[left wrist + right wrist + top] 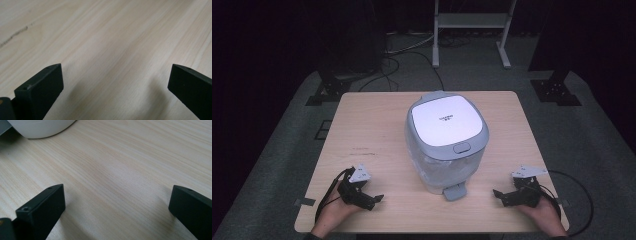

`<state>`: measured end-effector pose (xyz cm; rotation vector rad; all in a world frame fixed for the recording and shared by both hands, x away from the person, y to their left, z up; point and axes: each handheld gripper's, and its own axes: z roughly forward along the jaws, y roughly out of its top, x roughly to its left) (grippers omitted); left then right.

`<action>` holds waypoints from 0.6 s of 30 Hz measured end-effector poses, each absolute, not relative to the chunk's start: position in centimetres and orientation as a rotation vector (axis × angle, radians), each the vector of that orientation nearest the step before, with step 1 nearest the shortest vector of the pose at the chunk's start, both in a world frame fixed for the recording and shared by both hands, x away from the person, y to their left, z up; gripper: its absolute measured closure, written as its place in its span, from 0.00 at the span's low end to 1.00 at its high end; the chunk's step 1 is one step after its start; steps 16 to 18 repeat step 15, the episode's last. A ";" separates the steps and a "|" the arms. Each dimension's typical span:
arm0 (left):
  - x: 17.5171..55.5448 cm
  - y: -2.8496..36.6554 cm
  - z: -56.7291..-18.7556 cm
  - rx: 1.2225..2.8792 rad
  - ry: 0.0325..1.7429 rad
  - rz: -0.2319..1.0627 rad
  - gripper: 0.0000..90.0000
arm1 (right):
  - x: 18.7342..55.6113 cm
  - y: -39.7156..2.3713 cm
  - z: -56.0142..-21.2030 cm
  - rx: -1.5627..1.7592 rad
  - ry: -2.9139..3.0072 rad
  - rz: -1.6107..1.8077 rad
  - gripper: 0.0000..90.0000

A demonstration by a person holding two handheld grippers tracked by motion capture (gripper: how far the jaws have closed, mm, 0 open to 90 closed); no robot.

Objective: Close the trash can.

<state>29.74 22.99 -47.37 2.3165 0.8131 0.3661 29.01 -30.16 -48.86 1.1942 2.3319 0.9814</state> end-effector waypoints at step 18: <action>29.8 24.2 -48.4 2.243 0.789 0.347 0.00 | 29.0 -30.2 -48.9 1.193 2.332 0.980 0.00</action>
